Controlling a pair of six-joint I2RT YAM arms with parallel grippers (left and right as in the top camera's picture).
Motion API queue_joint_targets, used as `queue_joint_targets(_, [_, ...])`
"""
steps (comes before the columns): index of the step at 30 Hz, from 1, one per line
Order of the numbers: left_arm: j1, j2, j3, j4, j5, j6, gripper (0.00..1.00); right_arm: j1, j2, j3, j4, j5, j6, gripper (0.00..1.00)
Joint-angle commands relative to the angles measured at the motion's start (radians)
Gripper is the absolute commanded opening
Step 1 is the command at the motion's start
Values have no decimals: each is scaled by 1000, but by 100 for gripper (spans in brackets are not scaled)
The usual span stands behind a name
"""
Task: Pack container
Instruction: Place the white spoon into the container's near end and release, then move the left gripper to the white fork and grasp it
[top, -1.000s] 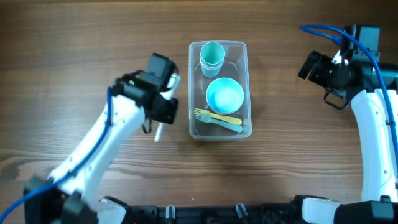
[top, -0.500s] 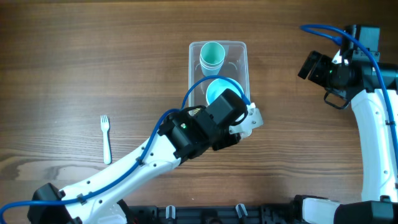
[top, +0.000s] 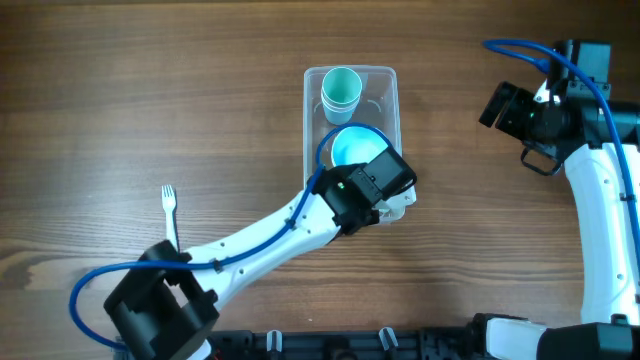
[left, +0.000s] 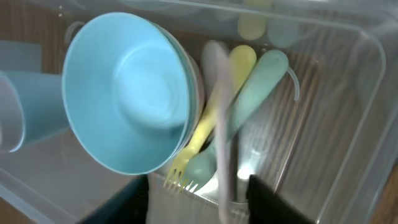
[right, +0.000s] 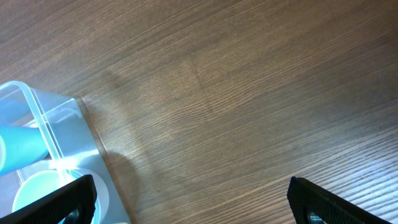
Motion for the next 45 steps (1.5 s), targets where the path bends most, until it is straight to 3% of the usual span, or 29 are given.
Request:
queue_joint_targets(1, [3,-159,14,0,-6,-128,100,-3,10,-6,0,-9,0,100])
queue_joint_targets(4, [2,-311,14,-59,-6,-283,100,-3,10,-6,0,-9,0,100])
queue_joint_targets(6, [38,-444,14,-172,-137,-537,100,-3,10,-6,0,-9,0,100])
queue_joint_targets(9, [280,-551,14,-406,-156,-927,100,-3,10,-6,0,-9,0,100])
queue_joint_targets(11, [480,-547,6,-515,-150,-1068,100,-3,10,-6,0,-9,0,100])
queue_joint_targets(13, [722,-501,-30,-528,-15,-1030,100,-3,10,-6,0,-9,0,100])
queue_joint_targets(14, [815,-468,-50,-509,80,-952,100,-3,10,-6,0,-9,0,100])
queue_joint_targets(19, [1053,-231,-74,-470,266,-795,99,-3,10,-6,0,-9,0,100])
queue_joint_targets(25, [1117,23,-74,-401,250,-743,89,-3,10,-6,0,-9,0,100])
queue_joint_targets(33, [1123,76,-138,-444,258,-698,72,-3,10,-6,0,-9,0,100])
queue_joint_targets(38, [1123,76,-337,-202,325,-725,67,-3,10,-6,0,-9,0,100])
queue_joint_targets(43, [1123,76,-362,-96,317,-724,61,-3,10,-6,0,-9,0,100])
queue_joint_targets(44, [1123,76,-362,-93,317,-724,52,-3,10,-6,0,-9,0,100])
queue_joint_targets(45, [1123,76,-362,-97,317,-724,34,-3,10,-6,0,-9,0,100])
